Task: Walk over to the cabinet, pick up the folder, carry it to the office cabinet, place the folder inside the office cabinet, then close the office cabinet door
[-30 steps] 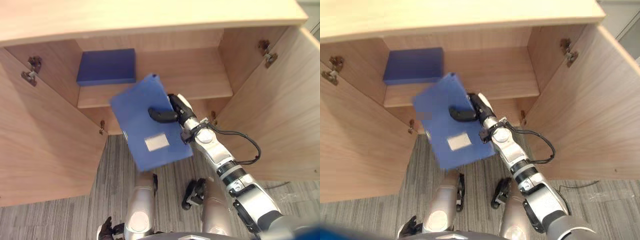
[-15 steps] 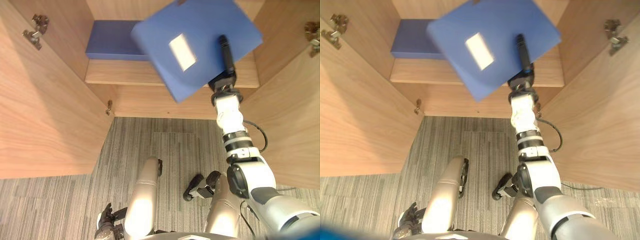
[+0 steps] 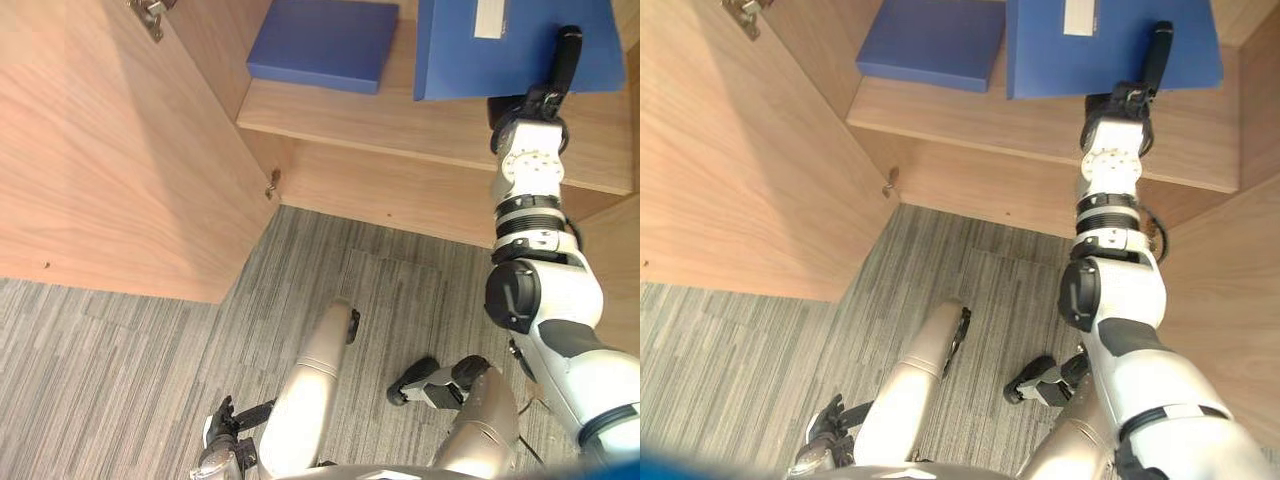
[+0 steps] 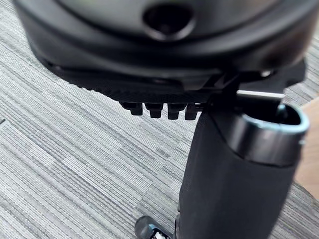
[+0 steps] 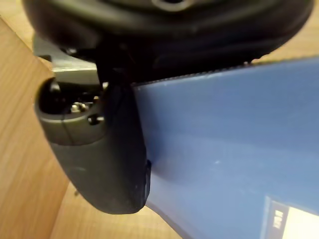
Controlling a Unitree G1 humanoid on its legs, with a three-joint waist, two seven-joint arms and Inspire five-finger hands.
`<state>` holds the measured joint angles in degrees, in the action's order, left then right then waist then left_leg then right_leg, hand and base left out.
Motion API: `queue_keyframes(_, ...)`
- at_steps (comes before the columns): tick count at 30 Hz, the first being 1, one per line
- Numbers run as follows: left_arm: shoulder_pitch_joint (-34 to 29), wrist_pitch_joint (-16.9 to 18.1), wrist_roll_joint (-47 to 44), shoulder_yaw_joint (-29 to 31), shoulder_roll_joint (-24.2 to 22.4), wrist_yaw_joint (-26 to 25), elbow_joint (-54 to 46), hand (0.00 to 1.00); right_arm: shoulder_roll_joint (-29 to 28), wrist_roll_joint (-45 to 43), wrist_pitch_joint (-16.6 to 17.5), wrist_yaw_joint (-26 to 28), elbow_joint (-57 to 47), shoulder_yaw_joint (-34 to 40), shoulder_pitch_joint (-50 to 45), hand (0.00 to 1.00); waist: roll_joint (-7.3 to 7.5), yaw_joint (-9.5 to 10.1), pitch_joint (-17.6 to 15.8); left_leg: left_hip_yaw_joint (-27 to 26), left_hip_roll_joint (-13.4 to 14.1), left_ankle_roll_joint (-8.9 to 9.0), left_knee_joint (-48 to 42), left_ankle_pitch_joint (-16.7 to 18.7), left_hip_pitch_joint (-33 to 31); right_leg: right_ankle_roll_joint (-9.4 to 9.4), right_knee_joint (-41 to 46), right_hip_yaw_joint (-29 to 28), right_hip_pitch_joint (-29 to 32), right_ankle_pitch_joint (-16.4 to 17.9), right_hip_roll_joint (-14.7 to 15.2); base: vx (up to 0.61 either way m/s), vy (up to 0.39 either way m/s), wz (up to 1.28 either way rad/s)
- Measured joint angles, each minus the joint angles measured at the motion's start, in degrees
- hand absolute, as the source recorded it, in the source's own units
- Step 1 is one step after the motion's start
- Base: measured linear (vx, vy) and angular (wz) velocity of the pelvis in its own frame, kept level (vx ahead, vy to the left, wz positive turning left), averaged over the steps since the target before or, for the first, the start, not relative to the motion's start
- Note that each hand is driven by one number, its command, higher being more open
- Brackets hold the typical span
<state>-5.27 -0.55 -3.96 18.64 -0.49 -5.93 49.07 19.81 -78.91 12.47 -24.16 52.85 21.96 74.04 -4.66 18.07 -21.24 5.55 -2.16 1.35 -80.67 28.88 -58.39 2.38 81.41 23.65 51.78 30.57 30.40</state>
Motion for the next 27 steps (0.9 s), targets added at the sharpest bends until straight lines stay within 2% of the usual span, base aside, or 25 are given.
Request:
queue_keyframes(7, 0.0, 0.0, -0.6, -0.5, 0.0, -0.6, -0.1, 1.0, 6.5, -0.1, 0.1, -3.7, 3.2, -0.1, 1.9, 0.0, -0.54, 0.93, -0.1, 1.3, -2.5, 0.53, -5.0, 0.0, -7.5, 0.7, 6.4, 0.1, 6.1, 2.6, 3.5, -0.01, -0.039, 0.21)
queue_keyframes(11, 0.0, 0.1, -0.6, -1.5, -0.1, -1.2, 0.7, 1.0, 10.4, -0.1, 0.0, -4.4, 4.0, -0.2, 1.9, 0.0, -1.51, 1.03, -0.6, 1.6, -3.4, 0.84, -7.0, -0.1, -10.2, 1.36, 8.9, -0.1, 8.4, 3.5, 4.7, 0.01, -0.044, 0.11)
queue_keyframes(12, 0.0, 0.0, -0.6, -1.5, -0.1, -1.2, 1.3, 1.0, 11.0, -0.1, 0.0, -4.8, 4.2, -0.2, 1.9, 1.0, -1.57, 0.94, -0.6, 1.5, -3.4, 0.95, -7.2, -0.1, -10.7, 1.33, 9.3, -0.3, 9.1, 3.7, 4.8, 0.01, -0.049, 0.0)
queue_keyframes(15, 0.0, 0.0, -0.6, -1.5, -0.3, -1.7, 2.4, 1.0, 12.1, -0.1, 0.3, -5.0, 4.2, -0.2, 1.9, 1.0, -1.74, 0.69, -0.7, 1.6, -3.4, 1.24, -7.4, -0.1, -11.5, 1.65, 9.7, -0.4, 10.0, 3.8, 4.8, 0.0, -0.035, -0.01)
queue_keyframes(21, 0.1, 0.2, -0.8, -1.4, -1.2, -3.1, 2.9, 1.0, 12.5, -0.2, 3.4, -5.1, 4.1, -0.2, 2.5, 1.0, -1.68, 0.2, -0.8, 1.7, -3.2, 1.45, -7.3, -0.1, -11.7, 1.76, 9.7, -0.3, 10.2, 3.9, 4.5, 0.0, -0.026, -0.01)
queue_keyframes(24, 0.3, 0.5, -1.3, 0.0, -1.7, -3.6, 3.0, 1.0, 12.6, 0.1, 3.8, -5.1, 4.0, -0.3, 4.0, 1.0, -1.34, 0.12, -1.1, 1.7, -3.2, 1.51, -7.1, -0.2, -11.6, 1.66, 9.5, -0.3, 10.2, 3.9, 4.5, 0.0, 0.0, 0.0)
queue_keyframes(27, 0.9, 0.5, -2.0, 1.4, -1.8, -4.0, 3.1, 1.0, 12.5, 0.7, 3.2, -5.0, 3.7, -0.7, 5.7, 1.0, -0.27, 0.05, -1.8, 1.7, -3.2, 1.92, -6.3, -0.4, -11.3, 1.88, 9.1, -0.3, 10.1, 3.8, 4.4, 0.01, -0.034, 0.01)
